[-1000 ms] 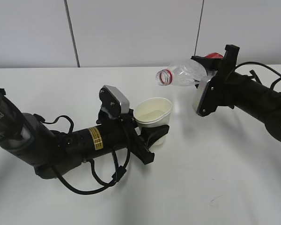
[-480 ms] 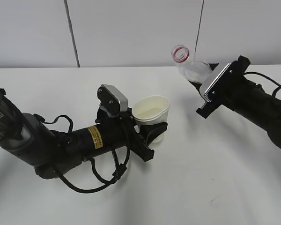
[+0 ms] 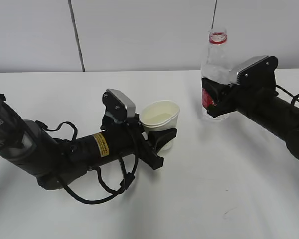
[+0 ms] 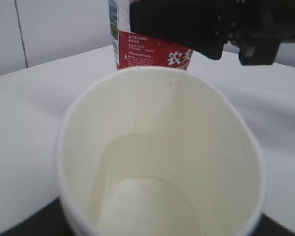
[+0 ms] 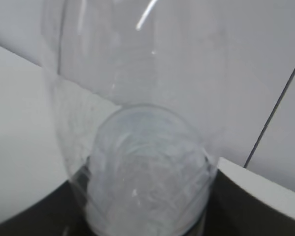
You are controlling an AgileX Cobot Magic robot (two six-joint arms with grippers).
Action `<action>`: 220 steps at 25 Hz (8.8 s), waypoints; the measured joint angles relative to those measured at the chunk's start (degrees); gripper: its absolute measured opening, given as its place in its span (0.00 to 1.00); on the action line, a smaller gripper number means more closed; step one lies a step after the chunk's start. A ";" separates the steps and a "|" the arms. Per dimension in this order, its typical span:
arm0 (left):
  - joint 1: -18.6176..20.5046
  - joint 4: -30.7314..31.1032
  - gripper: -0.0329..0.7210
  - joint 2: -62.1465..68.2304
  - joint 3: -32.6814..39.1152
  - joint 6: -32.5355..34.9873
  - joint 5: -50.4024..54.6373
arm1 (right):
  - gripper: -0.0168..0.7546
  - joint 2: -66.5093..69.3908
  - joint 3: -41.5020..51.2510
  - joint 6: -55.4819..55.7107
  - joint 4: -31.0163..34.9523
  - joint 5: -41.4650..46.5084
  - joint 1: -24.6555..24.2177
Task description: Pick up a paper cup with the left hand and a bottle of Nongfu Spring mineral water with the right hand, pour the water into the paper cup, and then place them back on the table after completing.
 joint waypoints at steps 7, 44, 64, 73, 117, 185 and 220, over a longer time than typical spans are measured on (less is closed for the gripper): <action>2.34 0.00 0.51 -1.32 0.00 0.00 0.86 | 0.46 0.00 0.00 9.34 0.10 1.96 0.00; 23.83 -7.62 0.51 0.76 0.00 3.91 6.44 | 0.46 0.00 0.00 15.70 1.62 3.09 0.00; 23.83 -8.91 0.57 1.68 -0.29 3.91 5.17 | 0.46 0.00 0.00 15.74 1.84 3.66 0.00; 23.83 -10.28 0.85 1.80 -0.29 3.96 4.86 | 0.46 0.00 0.00 15.74 2.82 3.66 0.00; 23.83 -12.20 0.83 -10.60 17.38 3.96 -0.06 | 0.46 7.12 -2.84 10.82 11.18 -1.90 0.00; 23.83 -16.03 0.75 -36.24 20.26 4.06 38.05 | 0.78 -33.06 18.33 15.32 12.88 42.62 0.00; 23.83 -29.50 0.68 -55.40 -0.35 5.64 134.49 | 0.65 -40.46 -8.83 13.57 23.40 132.52 0.00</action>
